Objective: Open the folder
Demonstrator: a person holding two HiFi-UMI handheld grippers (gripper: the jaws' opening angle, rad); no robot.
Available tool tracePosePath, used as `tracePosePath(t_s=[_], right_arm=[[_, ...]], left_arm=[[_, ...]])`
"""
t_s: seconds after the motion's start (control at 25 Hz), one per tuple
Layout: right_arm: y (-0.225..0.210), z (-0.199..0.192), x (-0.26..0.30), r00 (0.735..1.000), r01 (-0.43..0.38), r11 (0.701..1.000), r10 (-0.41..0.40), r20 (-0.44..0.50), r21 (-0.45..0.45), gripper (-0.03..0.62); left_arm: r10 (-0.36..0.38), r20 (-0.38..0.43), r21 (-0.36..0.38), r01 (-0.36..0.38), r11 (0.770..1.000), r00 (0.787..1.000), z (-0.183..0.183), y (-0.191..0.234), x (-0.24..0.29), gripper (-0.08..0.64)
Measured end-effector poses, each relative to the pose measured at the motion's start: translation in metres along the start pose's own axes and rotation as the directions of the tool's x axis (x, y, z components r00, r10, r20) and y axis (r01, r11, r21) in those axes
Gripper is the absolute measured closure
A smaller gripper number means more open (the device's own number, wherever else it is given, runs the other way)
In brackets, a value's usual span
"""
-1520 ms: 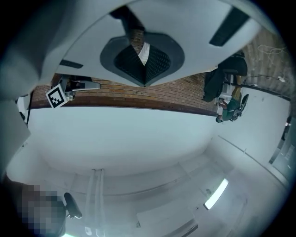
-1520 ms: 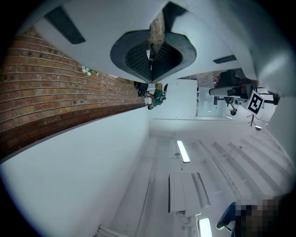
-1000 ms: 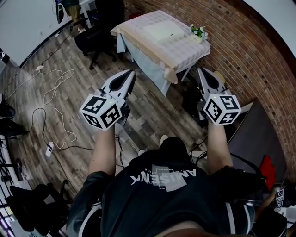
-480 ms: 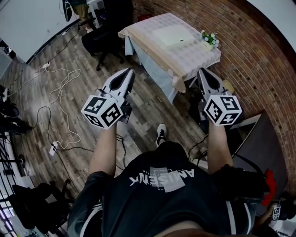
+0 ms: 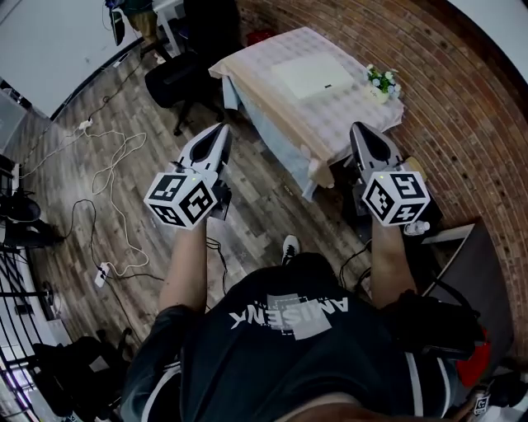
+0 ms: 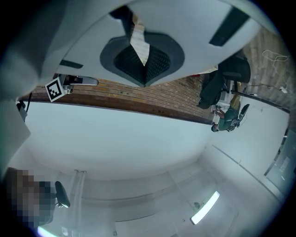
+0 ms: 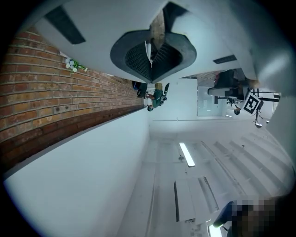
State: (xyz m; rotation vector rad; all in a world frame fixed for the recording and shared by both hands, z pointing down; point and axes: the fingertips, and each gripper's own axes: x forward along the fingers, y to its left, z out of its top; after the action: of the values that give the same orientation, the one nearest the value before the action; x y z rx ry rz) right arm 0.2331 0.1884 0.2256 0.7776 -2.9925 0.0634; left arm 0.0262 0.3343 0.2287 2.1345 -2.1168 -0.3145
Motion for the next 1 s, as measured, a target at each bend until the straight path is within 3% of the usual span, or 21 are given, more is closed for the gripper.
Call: tracePosePath(t_s=[0.32,0.6,1.0], right_arm=[[-0.073,-0.004,0.048,1.0,0.002,1.0,-0.002,-0.027,0.01,0.552],[-0.128,0.001,0.072,1.0,0.002,1.0,-0.002,0.005,0.026,0.552],[-0.155,-0.004,0.103,1.0,0.022,0.999,-0.022,0.004,0.033,0.552]], left_arm=[[0.045,-0.025,0.0,-0.045,0.999,0.999,-0.007,0.018,0.089,0.549],[0.086,-0.012,0.035,-0.086,0.996,0.996,-0.001,0.023,0.143,0.549],[0.046,-0.029,0.049,-0.045,0.998,0.999,-0.003,0.042,0.2,0.548]])
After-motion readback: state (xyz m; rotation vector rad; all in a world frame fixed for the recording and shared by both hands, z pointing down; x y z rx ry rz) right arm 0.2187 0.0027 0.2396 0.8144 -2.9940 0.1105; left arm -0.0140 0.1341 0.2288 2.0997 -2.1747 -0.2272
